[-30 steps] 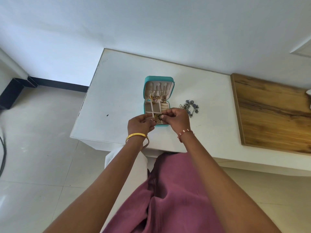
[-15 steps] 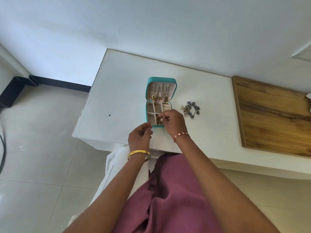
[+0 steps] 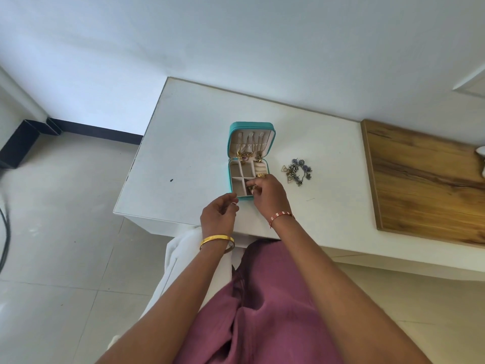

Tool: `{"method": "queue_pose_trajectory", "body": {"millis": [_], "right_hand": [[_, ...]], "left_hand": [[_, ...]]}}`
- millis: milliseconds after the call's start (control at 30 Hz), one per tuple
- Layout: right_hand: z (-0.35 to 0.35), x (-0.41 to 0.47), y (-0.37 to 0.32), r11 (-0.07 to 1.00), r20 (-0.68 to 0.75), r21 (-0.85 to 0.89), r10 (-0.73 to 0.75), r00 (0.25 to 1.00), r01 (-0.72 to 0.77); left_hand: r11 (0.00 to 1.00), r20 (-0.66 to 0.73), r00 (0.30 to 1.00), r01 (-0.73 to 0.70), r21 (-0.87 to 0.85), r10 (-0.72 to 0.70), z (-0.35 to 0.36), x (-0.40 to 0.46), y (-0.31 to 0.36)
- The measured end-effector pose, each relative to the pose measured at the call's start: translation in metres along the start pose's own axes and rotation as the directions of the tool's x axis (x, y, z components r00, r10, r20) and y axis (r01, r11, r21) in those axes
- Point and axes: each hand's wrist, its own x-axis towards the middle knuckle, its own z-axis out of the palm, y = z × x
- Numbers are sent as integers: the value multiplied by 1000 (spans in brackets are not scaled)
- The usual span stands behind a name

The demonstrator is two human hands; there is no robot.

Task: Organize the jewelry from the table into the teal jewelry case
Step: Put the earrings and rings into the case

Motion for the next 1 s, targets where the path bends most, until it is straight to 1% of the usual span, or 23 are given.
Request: {"method": "queue_pose_trajectory", "body": {"millis": [100, 233, 400, 567, 667, 733, 867, 933, 1000], "right_hand": [[1, 0, -1, 997, -7, 80, 26, 1000, -25], [-3, 0, 3, 978, -81, 203, 72, 994, -54], [-15, 2, 24, 953, -165, 293, 125, 978, -72], [-31, 4, 56, 923, -253, 354, 251, 934, -152], [-35, 10, 74, 940, -236, 283, 263, 935, -193], [-34, 15, 80, 967, -191, 172, 219, 957, -187], [-26, 22, 88, 991, -104, -86, 96, 990, -105], [-23, 24, 90, 990, -129, -119, 63, 990, -78], [-19, 21, 90, 994, -179, -100, 30, 983, -49]], "left_hand": [[1000, -3, 1000, -8, -7, 8, 0, 0, 1], [1000, -7, 1000, -24, -12, 24, 1, 1, 3], [999, 2, 999, -52, -3, 52, 11, 1, 11], [997, 60, 995, -78, 21, 77, 37, -1, 21], [996, 123, 989, -89, 14, 87, 59, -1, 26], [996, 153, 984, -94, 13, 90, 73, 0, 29], [994, 158, 984, -93, 48, 85, 88, 5, 28], [993, 148, 986, -94, 75, 82, 92, 7, 28], [991, 135, 988, -92, 97, 79, 92, 8, 26]]}}
